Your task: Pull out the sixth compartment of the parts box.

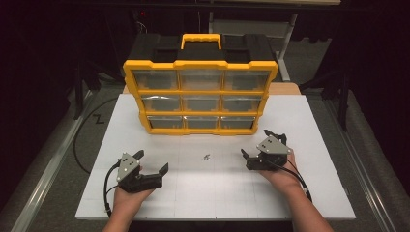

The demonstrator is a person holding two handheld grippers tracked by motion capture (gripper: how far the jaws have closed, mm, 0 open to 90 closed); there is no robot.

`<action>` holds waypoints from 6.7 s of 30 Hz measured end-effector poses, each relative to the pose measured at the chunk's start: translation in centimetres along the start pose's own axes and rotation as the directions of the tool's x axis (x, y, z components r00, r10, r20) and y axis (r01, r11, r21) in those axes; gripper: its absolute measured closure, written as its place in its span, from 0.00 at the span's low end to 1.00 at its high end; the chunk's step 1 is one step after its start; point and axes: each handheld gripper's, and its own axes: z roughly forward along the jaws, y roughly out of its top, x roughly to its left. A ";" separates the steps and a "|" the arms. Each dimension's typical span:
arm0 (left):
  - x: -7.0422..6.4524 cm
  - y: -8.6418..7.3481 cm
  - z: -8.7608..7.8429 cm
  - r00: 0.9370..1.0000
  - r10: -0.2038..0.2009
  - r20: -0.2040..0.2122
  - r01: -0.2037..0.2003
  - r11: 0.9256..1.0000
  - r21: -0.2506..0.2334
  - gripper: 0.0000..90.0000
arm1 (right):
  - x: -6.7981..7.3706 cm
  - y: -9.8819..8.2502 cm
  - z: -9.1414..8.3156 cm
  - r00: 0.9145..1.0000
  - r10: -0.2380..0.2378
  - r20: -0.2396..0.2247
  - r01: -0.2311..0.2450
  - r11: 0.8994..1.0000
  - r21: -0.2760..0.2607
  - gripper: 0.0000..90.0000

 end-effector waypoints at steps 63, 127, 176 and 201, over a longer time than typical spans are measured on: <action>-0.6 0.0 0.1 0.999 0.033 0.021 -0.033 0.999 0.021 0.00 | 5.1 0.1 -0.3 0.761 -0.636 0.131 0.613 0.770 0.179 0.02; -0.7 0.1 -0.1 0.998 0.051 0.025 -0.051 0.998 0.020 0.00 | 4.6 4.3 -0.8 0.578 -0.788 0.210 0.737 0.615 0.280 0.10; -0.5 0.3 -0.4 0.998 0.051 0.032 -0.051 0.999 0.013 0.00 | 1.7 12.1 2.1 0.527 -0.808 0.266 0.741 0.589 0.323 0.47; -0.3 0.3 -0.4 0.998 0.046 0.036 -0.047 0.999 0.013 0.00 | 2.2 13.3 3.1 0.497 -0.819 0.287 0.728 0.573 0.376 0.70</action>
